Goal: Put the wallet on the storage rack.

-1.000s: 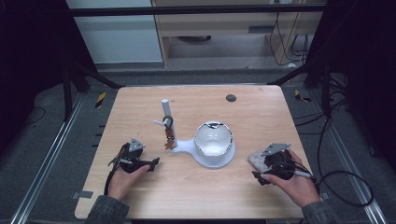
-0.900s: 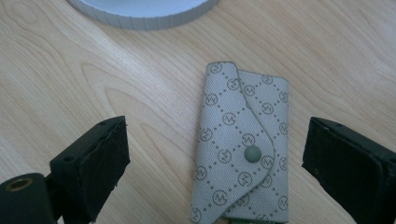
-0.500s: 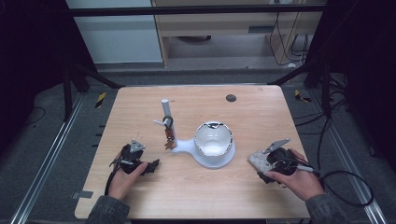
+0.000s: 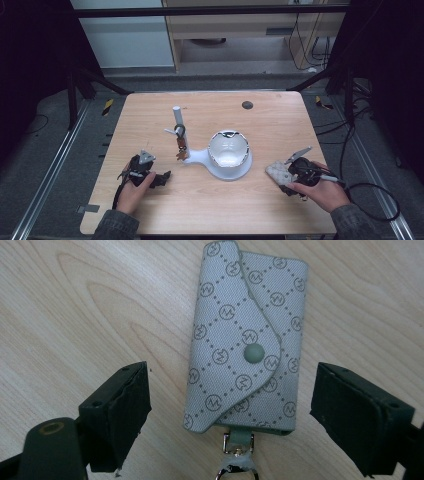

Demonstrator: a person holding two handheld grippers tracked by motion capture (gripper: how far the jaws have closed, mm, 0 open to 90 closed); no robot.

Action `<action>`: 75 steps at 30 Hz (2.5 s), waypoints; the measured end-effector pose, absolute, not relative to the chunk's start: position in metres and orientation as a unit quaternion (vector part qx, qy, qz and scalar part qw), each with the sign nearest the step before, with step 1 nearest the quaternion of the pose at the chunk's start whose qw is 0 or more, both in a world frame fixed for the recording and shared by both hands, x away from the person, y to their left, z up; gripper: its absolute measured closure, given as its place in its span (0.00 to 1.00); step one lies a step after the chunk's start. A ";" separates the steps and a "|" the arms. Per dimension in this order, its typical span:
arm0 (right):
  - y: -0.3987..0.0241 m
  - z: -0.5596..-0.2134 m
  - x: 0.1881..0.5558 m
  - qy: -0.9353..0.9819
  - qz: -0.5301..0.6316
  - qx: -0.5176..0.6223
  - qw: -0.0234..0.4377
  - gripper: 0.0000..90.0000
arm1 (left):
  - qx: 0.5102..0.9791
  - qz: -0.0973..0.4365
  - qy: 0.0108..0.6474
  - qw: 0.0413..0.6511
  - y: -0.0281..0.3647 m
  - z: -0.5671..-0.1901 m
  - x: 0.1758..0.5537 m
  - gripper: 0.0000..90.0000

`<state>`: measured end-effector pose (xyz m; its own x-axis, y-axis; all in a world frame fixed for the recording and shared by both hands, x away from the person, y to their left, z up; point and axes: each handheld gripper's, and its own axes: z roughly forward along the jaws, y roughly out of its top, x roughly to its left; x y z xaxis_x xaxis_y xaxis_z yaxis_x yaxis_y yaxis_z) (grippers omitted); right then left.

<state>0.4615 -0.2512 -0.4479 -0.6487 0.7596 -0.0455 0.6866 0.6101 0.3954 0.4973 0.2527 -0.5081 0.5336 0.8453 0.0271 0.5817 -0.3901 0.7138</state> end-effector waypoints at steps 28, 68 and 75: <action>-0.256 -0.469 0.471 0.879 0.135 0.452 0.065 0.23 | 0.811 0.196 0.439 0.333 0.252 -0.508 0.497 0.02; -0.251 -0.445 0.468 0.898 0.128 0.411 0.093 0.34 | 0.810 0.196 0.439 0.335 0.252 -0.508 0.497 0.02; -0.246 -0.423 0.467 0.905 0.127 0.391 0.107 0.34 | 0.810 0.196 0.439 0.336 0.252 -0.508 0.497 0.02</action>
<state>0.4665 -0.2461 -0.4231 -0.6719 0.7344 -0.0954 0.6800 0.6628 0.3136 0.4971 0.2518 -0.5084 0.5373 0.8431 0.0230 0.5797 -0.3889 0.7160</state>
